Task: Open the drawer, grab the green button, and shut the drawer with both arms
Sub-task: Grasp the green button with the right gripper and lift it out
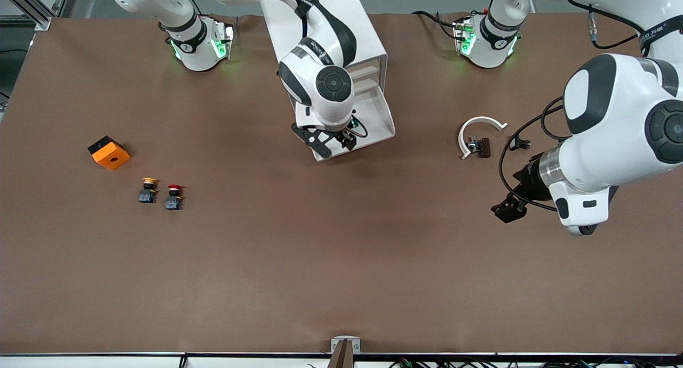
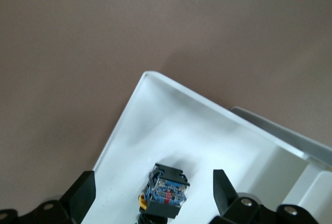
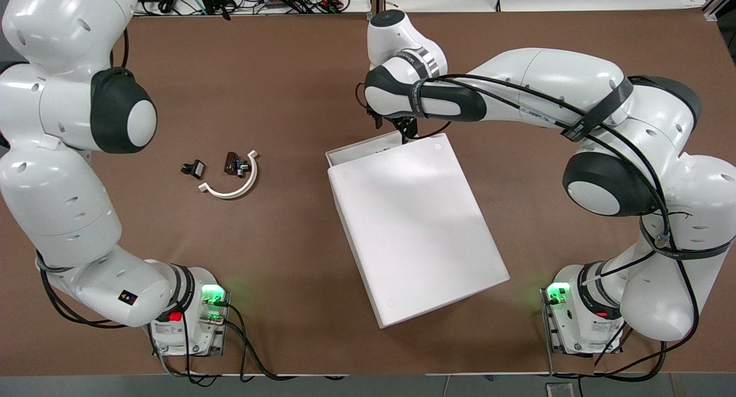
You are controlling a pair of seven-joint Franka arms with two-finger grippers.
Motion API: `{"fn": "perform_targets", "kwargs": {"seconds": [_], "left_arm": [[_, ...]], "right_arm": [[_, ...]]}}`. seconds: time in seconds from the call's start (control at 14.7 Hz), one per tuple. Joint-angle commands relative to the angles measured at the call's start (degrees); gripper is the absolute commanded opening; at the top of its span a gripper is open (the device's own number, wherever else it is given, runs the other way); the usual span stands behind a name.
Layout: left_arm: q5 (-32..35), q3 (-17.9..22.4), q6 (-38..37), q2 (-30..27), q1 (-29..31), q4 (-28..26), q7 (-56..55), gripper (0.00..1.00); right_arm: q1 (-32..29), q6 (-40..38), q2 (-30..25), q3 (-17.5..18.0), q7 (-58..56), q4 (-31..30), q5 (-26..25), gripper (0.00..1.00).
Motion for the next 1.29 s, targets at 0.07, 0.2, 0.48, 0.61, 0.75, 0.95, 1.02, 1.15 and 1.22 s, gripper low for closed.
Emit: {"fn": "perform_targets", "kwargs": {"seconds": [0.07,0.2,0.48,0.61,0.75,0.95,1.02,1.15,1.22], "left_arm": [[1.16,-0.41,-1.91,-3.77,-0.19,-1.37,1.27,1.00],[1.25,-0.41,-3.24,-4.39,-0.36,-1.28,1.44,1.00],[1.25,-0.84,-3.24,-4.47,-0.54,-1.28,1.53,1.00],[1.34,-0.76,-3.24,-4.39,-0.98,-1.28,1.53,1.00],[1.34,-0.84,-3.24,-4.39,-0.98,-1.28,1.62,1.00],[1.25,-1.02,-3.15,-3.86,-1.59,-1.28,1.88,1.00],[1.16,-1.02,-3.15,-3.77,-1.59,-1.28,1.88,1.00],[1.25,-1.11,-2.80,-3.77,-1.50,-1.28,1.88,1.00],[1.25,-1.11,-2.71,-3.60,-1.50,-1.28,1.97,1.00]], "right_arm": [[0.64,-0.24,0.79,-0.63,0.57,0.37,4.69,1.00],[0.64,-0.25,0.88,-0.63,0.66,0.11,5.23,1.00],[1.08,0.02,2.37,-0.63,1.71,0.11,5.32,1.00],[1.26,0.46,2.81,-0.63,2.33,0.19,5.32,1.00],[1.35,0.46,2.99,-0.63,2.33,0.11,5.32,1.00],[1.52,0.89,3.42,-0.63,2.42,0.19,5.32,0.93],[1.61,1.07,3.51,-0.63,2.42,0.19,5.32,0.85],[2.83,1.25,4.04,-0.63,2.42,0.28,5.32,0.71],[3.36,1.77,4.30,-0.63,2.42,0.28,5.32,0.66]]}}
